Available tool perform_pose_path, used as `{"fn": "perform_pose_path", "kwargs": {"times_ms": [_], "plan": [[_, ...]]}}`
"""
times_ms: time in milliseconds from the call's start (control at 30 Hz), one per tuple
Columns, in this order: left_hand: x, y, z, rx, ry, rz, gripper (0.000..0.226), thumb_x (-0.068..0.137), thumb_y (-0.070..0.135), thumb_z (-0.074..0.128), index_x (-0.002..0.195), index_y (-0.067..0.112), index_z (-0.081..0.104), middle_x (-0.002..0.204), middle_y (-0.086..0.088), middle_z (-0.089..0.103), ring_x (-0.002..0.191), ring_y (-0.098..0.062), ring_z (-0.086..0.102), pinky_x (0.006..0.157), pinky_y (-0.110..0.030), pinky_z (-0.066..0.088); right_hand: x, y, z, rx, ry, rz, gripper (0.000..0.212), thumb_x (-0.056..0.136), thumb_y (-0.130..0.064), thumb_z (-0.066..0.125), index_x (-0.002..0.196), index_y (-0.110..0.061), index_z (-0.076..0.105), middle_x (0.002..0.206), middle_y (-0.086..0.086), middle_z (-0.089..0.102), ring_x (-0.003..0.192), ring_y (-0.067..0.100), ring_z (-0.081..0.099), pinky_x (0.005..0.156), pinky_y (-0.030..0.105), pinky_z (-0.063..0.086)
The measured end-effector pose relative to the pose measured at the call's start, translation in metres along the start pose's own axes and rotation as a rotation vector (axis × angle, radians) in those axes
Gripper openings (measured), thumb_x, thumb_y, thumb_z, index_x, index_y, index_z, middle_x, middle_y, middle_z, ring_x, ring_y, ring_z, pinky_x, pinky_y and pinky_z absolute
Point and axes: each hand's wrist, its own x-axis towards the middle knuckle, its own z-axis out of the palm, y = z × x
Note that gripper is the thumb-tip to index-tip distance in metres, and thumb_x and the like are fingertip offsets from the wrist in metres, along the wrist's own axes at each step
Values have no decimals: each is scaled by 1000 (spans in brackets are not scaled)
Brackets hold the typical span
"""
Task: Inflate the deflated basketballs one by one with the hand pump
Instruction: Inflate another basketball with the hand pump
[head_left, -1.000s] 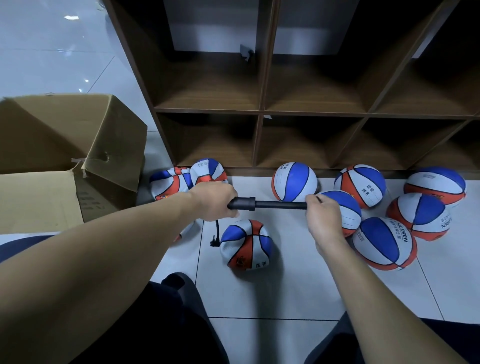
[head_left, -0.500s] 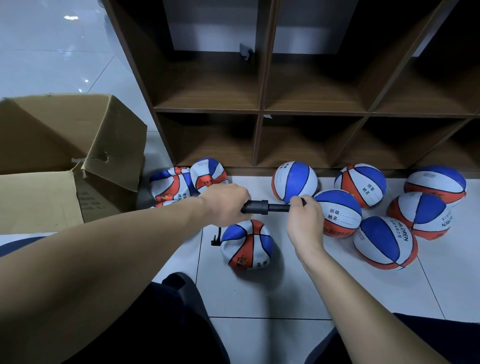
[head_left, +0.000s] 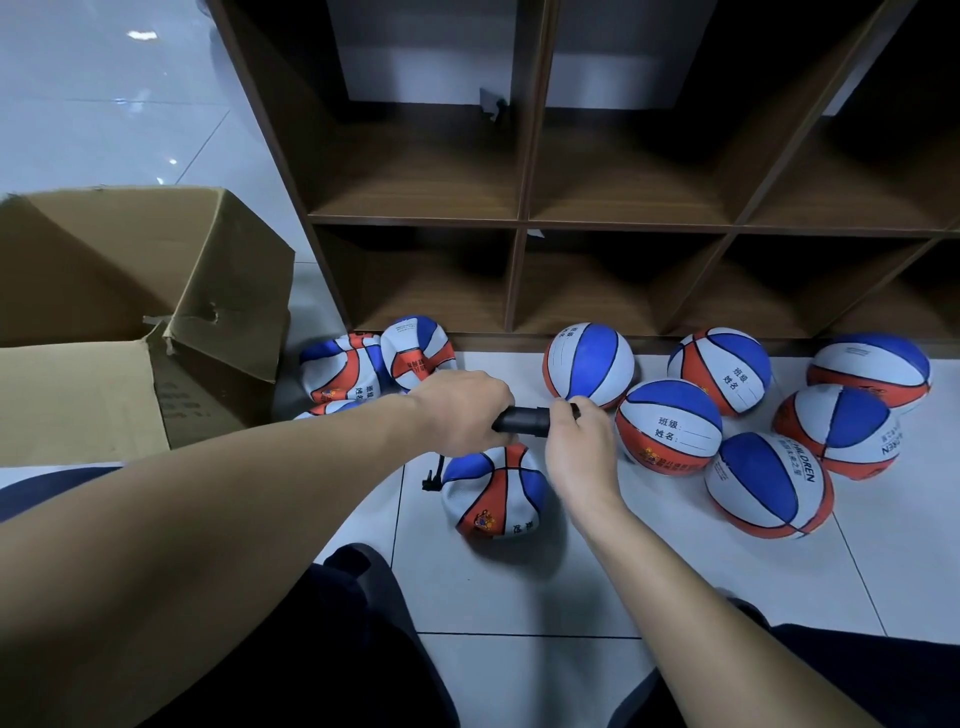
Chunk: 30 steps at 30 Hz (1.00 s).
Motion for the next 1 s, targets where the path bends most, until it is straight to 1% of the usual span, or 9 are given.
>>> {"fn": "perform_pose_path", "kwargs": {"times_ms": [100,200,300,433,533,600,700,800,1000], "plan": [[0,0,1,-1,-18,8,24,102,53,64,99,30,65,82,5,66,75,-19,64,68,-37,57,2,4,-1,27,-26,13,34,106,-23,50,74,-13,44,71,2,45,66,19,42,60,36,36],[-1,-6,0,-14,-47,-1,22,102,51,64,95,30,64,81,5,64,75,-18,63,62,-33,49,4,8,-8,26,-28,22,34,104,-20,51,72,-14,42,68,0,43,64,19,39,59,36,33],[-4,-23,-4,-45,-49,-56,22,102,46,67,86,31,60,78,4,64,72,-17,62,59,-31,44,17,8,-27,45,42,32,33,99,-15,53,69,-14,39,65,1,38,64,21,34,59,38,28],[-9,-37,-5,-55,-54,-113,17,102,46,67,95,30,64,80,5,63,73,-14,60,60,-30,43,32,8,-49,95,132,95,33,96,-13,54,67,-15,38,63,0,36,64,21,31,60,39,29],[-8,-32,-6,-48,-41,-112,17,102,45,66,97,29,67,80,4,65,74,-17,63,62,-33,49,29,7,-43,92,170,89,33,96,-14,52,67,-15,37,63,1,36,63,22,31,61,41,28],[-7,-26,-6,-38,-30,-100,18,102,44,64,91,30,65,78,4,65,73,-19,64,60,-33,50,24,7,-35,80,190,75,33,96,-14,51,66,-14,37,64,2,39,63,23,33,61,41,29],[-6,-18,-5,-34,-24,-89,25,102,42,63,81,29,58,75,3,62,68,-16,60,56,-31,41,17,6,-24,72,170,68,33,97,-16,50,66,-14,38,65,2,42,64,24,36,61,39,31],[-5,-11,-4,-37,-12,-76,20,102,43,63,88,29,63,76,3,63,69,-16,60,57,-31,41,11,3,-16,81,146,53,33,98,-17,50,68,-13,38,66,2,42,64,23,37,61,39,32],[-2,2,-5,-42,19,-45,26,102,45,63,82,29,60,73,3,63,67,-18,61,57,-32,43,-1,-3,-4,31,84,-6,33,103,-21,49,72,-12,40,68,3,44,64,21,40,59,39,33]]}}
